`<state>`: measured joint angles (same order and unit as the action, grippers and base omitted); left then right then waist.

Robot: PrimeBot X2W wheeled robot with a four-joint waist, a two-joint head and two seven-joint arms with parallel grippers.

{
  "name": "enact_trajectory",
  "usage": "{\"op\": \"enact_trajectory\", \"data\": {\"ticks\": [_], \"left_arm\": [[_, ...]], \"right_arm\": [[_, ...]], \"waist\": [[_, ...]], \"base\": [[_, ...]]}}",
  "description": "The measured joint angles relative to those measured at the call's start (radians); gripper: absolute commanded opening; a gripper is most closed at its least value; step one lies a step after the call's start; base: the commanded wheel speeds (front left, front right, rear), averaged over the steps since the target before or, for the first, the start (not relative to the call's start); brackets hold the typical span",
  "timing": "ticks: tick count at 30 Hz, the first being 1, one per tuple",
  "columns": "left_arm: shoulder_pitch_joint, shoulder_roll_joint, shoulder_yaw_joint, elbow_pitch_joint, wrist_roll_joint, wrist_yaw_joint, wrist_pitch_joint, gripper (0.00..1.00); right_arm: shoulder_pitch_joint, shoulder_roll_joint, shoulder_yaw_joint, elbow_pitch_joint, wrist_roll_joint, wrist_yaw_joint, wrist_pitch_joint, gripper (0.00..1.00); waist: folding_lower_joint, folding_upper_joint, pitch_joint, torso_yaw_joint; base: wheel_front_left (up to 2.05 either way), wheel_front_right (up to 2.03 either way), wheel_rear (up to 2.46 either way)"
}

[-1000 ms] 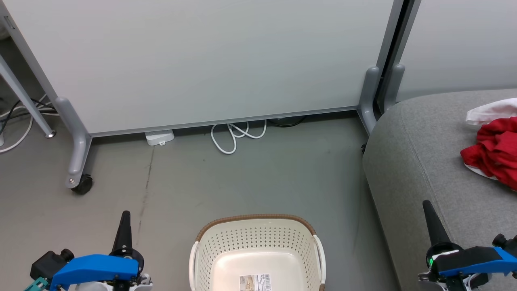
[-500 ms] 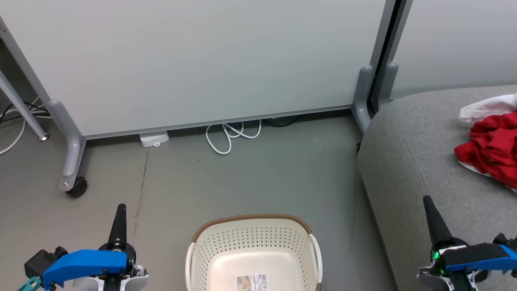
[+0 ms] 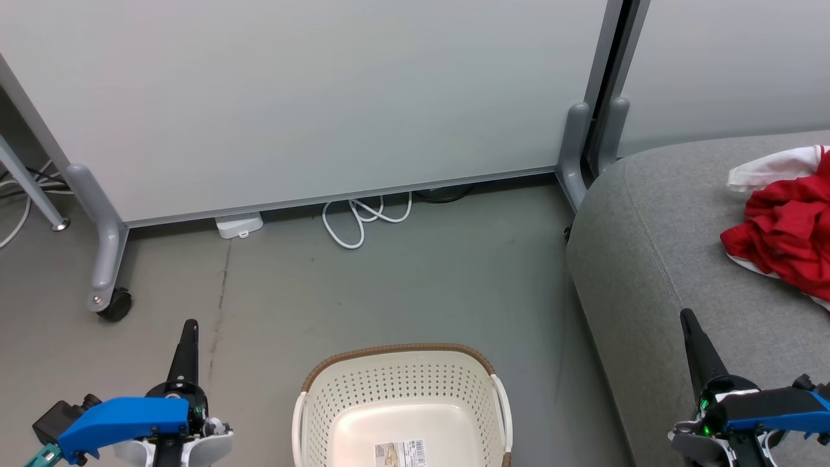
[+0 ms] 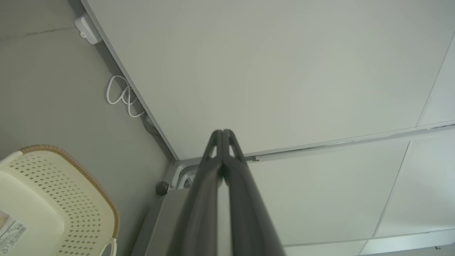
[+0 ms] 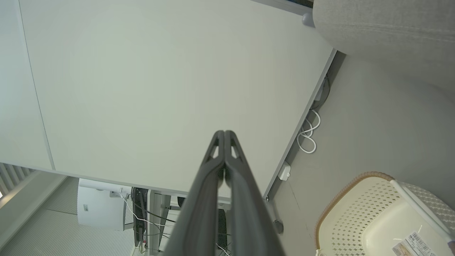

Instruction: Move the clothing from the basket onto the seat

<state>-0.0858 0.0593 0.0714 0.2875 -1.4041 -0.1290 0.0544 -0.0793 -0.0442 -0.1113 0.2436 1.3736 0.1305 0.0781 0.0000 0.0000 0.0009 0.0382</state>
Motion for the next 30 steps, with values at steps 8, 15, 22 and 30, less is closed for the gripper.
{"op": "enact_trajectory", "data": {"ticks": [8, 15, 22, 30], "left_arm": [[-0.004, -0.002, 0.012, -0.012, -0.056, 0.0, 0.016, 0.0], [-0.008, -0.004, 0.02, -0.021, -0.103, 0.0, 0.031, 0.0], [-0.012, -0.007, 0.03, -0.03, -0.146, 0.0, 0.043, 0.0], [-0.015, -0.008, 0.041, -0.039, -0.191, 0.0, 0.058, 0.0]], "right_arm": [[-0.009, -0.001, -0.001, 0.0, 0.064, 0.0, 0.009, 0.0], [-0.012, -0.002, -0.001, 0.0, 0.117, 0.0, 0.018, 0.0], [-0.019, -0.002, -0.001, 0.0, 0.167, 0.0, 0.024, 0.0], [-0.021, -0.003, -0.002, 0.001, 0.221, 0.0, 0.033, 0.0]], "waist": [[0.0, 0.0, 0.001, -0.009], [0.0, 0.0, 0.001, -0.018], [0.0, 0.0001, 0.002, -0.026], [0.0, 0.0, 0.002, -0.035]], "base": [[0.0, 0.0, 0.0], [0.0, 0.0, 0.0], [0.0, 0.0, 0.0], [0.0, 0.0, 0.0]]}}
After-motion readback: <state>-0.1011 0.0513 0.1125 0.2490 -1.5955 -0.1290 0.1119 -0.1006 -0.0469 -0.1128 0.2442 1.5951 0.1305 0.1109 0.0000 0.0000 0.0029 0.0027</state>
